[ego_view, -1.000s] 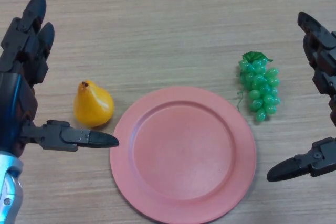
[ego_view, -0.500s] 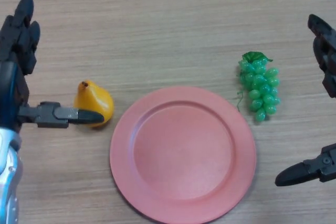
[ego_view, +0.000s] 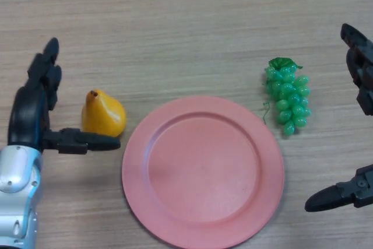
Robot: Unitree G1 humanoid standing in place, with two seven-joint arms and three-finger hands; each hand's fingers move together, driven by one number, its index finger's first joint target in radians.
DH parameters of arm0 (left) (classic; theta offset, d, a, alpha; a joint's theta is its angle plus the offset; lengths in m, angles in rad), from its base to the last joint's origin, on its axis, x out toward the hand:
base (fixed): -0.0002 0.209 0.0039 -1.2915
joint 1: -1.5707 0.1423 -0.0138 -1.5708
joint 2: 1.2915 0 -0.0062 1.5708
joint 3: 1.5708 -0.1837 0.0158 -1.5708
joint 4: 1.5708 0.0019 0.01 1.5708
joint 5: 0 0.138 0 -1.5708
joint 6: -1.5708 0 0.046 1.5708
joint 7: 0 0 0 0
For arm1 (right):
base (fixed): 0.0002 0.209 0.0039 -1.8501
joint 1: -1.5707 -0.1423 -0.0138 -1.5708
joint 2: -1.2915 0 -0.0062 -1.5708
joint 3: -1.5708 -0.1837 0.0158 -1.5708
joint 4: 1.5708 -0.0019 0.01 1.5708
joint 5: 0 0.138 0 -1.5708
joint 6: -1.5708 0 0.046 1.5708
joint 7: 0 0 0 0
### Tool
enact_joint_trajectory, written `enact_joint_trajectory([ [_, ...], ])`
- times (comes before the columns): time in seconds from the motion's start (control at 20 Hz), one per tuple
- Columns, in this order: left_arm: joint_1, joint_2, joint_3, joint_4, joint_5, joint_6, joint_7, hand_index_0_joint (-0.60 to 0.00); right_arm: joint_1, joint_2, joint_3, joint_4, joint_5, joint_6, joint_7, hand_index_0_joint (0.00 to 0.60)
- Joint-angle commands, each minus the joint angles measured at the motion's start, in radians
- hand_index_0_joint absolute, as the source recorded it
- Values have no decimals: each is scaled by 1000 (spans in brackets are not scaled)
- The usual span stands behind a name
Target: Pick up the yellow pear and place it on the plate
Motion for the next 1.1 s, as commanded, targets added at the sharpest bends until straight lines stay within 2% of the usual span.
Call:
enact_joint_trajectory([
  [0.05, -74, 41, 34, 9, -32, -183, -24, 0, -22, -18, -58, -39, -12, -165, -34, 0],
  [0.45, -215, 11, 10, 300, -73, -264, -38, 0, -9, -25, -123, -70, 31, -116, -24, 0],
  [0.75, -305, -16, -5, 502, -50, -329, -11, 0, -14, -29, -170, -90, 14, -117, -31, 0],
  [0.8, -317, -15, -7, 535, -30, -352, 16, 0, -16, -28, -167, -84, -4, -134, -37, 0],
  [0.9, -329, -14, -6, 565, -13, -371, 48, -200, -15, -26, -165, -85, -9, -139, -39, 0],
  [0.95, -338, -11, -5, 585, 0, -380, 78, -352, -14, -23, -162, -89, -10, -136, -42, 0],
  [1.0, -344, -5, -5, 595, 15, -383, 103, -449, -16, -21, -156, -95, -13, -128, -47, 0],
  [1.05, -353, 12, -13, 608, 57, -390, 143, -599, -29, -20, -140, -110, -19, -110, -61, 0],
  [1.1, -353, 16, -14, 608, 69, -395, 145, -600, -30, -23, -134, -111, -25, -115, -61, 0],
])
